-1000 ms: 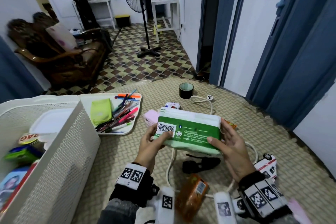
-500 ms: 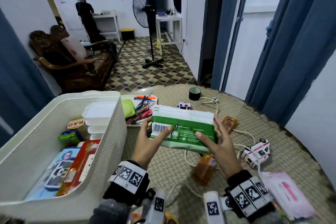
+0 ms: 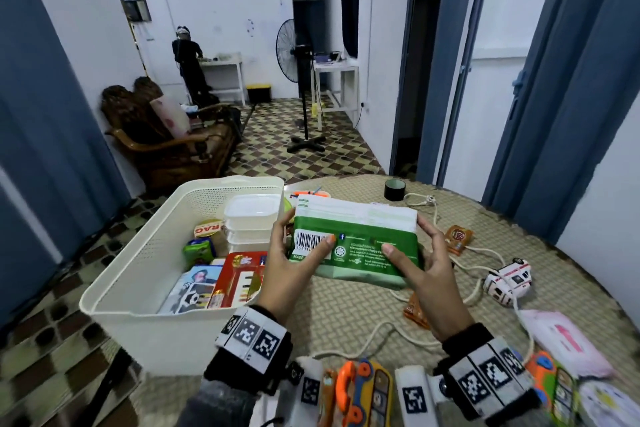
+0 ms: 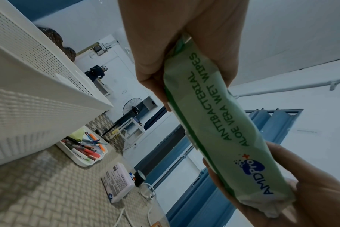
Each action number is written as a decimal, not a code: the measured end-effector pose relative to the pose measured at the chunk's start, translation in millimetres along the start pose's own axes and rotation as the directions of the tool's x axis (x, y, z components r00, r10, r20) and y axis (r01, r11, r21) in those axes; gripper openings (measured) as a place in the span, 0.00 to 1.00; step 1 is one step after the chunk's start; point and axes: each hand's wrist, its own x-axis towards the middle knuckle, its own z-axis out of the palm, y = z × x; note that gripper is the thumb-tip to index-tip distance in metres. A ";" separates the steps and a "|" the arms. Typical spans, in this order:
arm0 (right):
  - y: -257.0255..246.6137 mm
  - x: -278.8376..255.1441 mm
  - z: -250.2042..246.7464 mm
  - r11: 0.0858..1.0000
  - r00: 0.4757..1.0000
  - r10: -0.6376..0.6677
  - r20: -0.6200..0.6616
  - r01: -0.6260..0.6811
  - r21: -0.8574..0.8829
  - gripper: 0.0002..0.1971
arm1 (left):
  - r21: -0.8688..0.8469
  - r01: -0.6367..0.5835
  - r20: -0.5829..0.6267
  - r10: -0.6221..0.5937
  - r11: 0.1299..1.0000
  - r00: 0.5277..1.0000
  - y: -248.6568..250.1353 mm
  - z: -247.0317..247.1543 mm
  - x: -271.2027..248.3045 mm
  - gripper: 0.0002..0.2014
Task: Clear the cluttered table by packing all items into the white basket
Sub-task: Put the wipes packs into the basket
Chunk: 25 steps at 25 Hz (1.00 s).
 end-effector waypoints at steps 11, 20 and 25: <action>3.5 -107.2 70.4 1.000 0.998 0.003 0.058 -0.004 0.018 0.37 | 0.047 -0.028 -0.027 0.029 0.998 0.999 39.6 -90.4 -99.1 0.27; 24.5 -169.8 165.1 0.991 0.980 0.098 0.172 -0.111 0.069 0.36 | 0.130 0.041 -0.134 -0.024 0.991 0.991 63.7 -204.2 -161.1 0.28; 35.9 -165.0 233.6 0.992 0.968 0.099 0.231 -0.115 0.057 0.35 | 0.141 0.028 -0.201 0.001 0.990 0.980 73.9 -270.7 -155.0 0.30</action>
